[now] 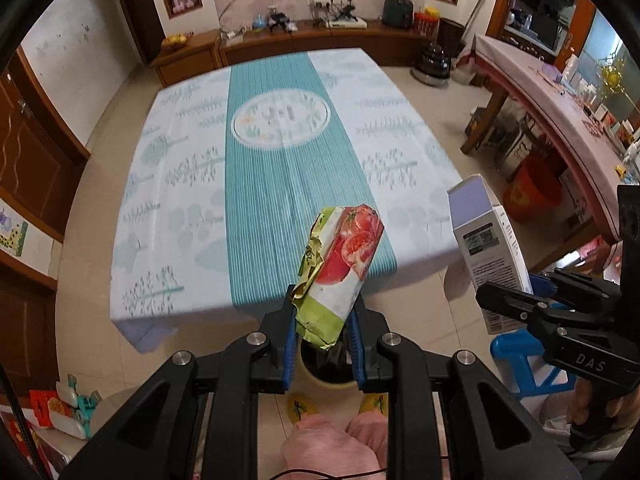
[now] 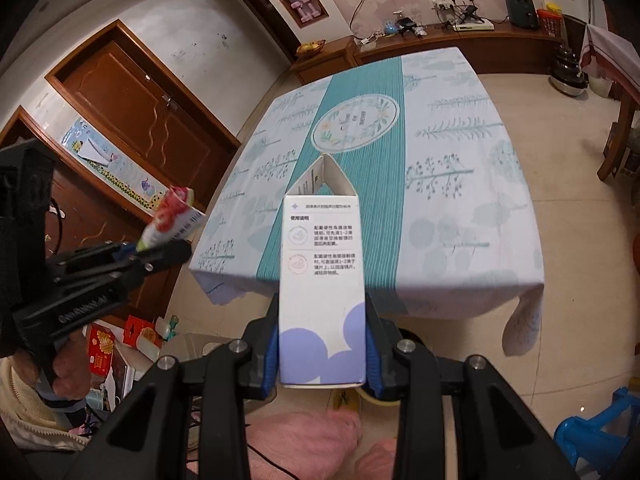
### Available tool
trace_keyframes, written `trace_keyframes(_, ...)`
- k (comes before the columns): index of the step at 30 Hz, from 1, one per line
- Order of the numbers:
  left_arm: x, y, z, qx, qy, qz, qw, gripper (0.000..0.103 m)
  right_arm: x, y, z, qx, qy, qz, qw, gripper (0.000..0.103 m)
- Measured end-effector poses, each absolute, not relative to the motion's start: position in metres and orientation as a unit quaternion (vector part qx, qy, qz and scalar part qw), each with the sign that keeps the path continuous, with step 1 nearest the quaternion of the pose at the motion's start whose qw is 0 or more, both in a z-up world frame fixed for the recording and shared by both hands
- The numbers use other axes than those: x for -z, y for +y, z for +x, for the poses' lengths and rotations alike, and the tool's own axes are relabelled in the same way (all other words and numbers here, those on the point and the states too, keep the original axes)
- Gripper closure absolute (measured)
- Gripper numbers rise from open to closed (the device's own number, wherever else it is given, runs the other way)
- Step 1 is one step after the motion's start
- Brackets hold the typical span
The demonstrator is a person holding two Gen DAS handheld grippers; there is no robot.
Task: Collect trash
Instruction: 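Carry the red-green snack pack and white-purple box over the floor bin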
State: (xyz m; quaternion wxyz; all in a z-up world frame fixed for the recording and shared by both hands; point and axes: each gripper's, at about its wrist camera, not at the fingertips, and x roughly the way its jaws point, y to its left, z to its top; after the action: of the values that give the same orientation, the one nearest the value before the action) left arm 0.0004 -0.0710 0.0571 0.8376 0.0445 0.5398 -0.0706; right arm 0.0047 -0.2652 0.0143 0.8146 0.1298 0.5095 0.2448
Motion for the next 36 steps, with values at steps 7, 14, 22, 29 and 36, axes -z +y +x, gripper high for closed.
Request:
trace_keyframes(7,-0.035,-0.062,-0.008,0.091,0.556,0.056,0.825,0.083,0.002,-0.251,-0.010,-0.227,0.529,0.129,0.807,0.069)
trace_keyframes(14,0.013,-0.042,-0.005,0.110,0.591,0.054,0.797,0.083,0.047,-0.232,-0.016,-0.184,0.572,0.145,0.786,0.069)
trace_keyframes(22,0.109,-0.034,-0.008,0.129,0.644,0.056,0.752,0.083,0.125,-0.208,-0.031,-0.147,0.623,0.151,0.753,0.068)
trace_keyframes(29,0.189,-0.038,-0.012,0.128,0.663,0.064,0.735,0.083,0.203,-0.207,-0.048,-0.115,0.671,0.176,0.711,0.068)
trace_keyframes(36,0.261,-0.047,-0.008,0.124,0.683,0.040,0.719,0.083,0.273,-0.215,-0.045,-0.085,0.694,0.184,0.691,0.068)
